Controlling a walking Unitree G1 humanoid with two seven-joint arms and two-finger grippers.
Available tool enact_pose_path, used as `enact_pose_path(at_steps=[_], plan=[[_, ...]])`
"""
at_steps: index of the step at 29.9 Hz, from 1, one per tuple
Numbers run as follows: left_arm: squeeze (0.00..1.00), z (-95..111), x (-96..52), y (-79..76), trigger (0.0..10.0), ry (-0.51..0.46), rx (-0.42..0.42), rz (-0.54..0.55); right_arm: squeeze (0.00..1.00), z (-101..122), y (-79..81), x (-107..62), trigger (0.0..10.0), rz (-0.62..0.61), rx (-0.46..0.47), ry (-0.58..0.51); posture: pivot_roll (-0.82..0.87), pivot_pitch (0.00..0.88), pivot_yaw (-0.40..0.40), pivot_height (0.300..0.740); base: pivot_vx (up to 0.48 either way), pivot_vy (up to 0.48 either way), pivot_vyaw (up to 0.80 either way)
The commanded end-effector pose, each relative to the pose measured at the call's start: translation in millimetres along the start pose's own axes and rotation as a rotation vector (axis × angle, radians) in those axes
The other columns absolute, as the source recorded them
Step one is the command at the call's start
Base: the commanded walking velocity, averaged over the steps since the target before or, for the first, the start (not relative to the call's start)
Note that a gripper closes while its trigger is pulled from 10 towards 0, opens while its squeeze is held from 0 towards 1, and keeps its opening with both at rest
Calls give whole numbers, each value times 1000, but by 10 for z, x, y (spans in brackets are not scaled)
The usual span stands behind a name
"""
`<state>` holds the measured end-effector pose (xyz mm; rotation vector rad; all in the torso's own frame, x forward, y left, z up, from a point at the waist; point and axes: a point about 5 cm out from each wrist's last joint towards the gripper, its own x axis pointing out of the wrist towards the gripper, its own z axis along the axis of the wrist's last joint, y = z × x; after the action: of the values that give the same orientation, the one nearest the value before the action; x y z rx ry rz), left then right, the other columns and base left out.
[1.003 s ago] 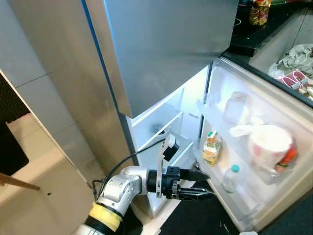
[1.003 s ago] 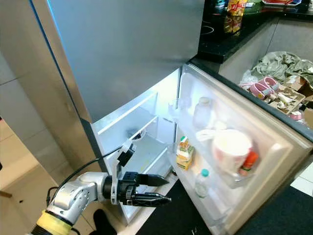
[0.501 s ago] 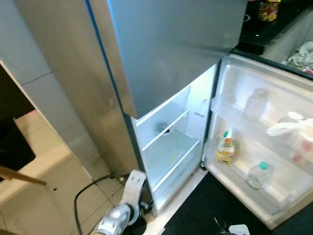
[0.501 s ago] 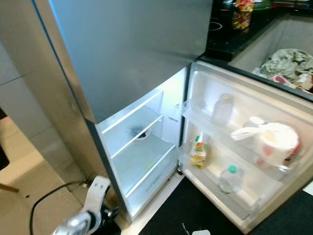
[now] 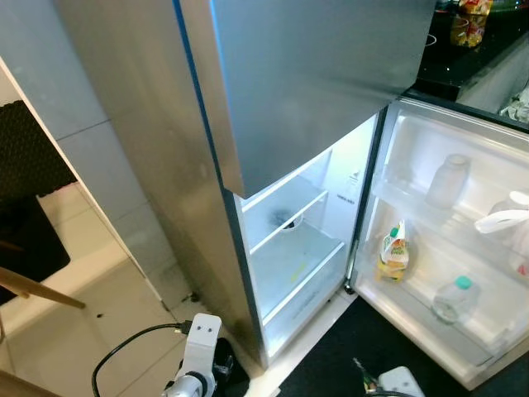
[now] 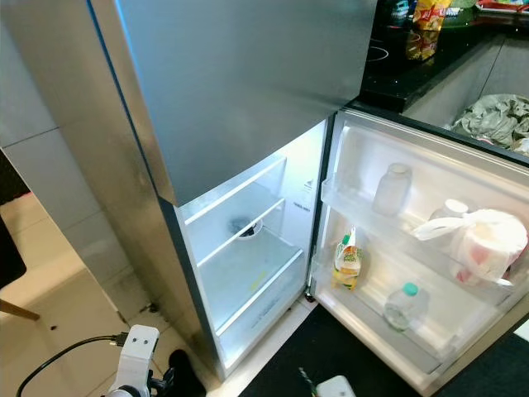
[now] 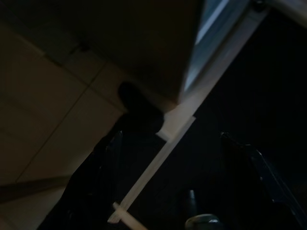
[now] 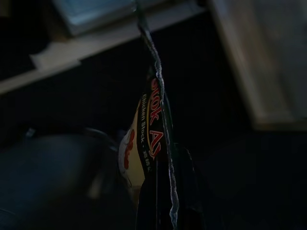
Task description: Restocking fridge
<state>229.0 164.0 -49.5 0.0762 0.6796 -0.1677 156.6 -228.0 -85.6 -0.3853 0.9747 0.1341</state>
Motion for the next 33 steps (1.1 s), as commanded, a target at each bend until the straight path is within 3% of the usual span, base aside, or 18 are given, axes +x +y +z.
enact_pose_path(at_steps=[1, 8, 9, 17, 33], plan=[[0, -15, 5, -79, 10000, -2, 16, -27, 0, 42, 52, 13, 10000, 21, 15, -12, -107, 54, 7, 740, 0, 0, 0], [0, 22, 28, -208, 10000, -20, 63, -121, 0, -3, 46, 5, 10000, 2, 51, 5, -107, 54, 7, 740, 0, 0, -770], [0, 46, 35, -236, 10000, -40, 65, -148, 0, -49, 59, -6, 10000, 4, 60, 15, -124, 60, 35, 740, 0, 0, -800], [0, 77, 50, -283, 10000, -41, 120, -205, 0, -216, 98, -53, 10000, -2, 113, 50, -135, 64, 62, 740, 0, 0, -792], [0, 109, 64, -318, 10000, -45, 185, -258, 0, -297, 156, -77, 10000, -20, 159, 65, -150, 63, 99, 740, 0, 0, -792]])
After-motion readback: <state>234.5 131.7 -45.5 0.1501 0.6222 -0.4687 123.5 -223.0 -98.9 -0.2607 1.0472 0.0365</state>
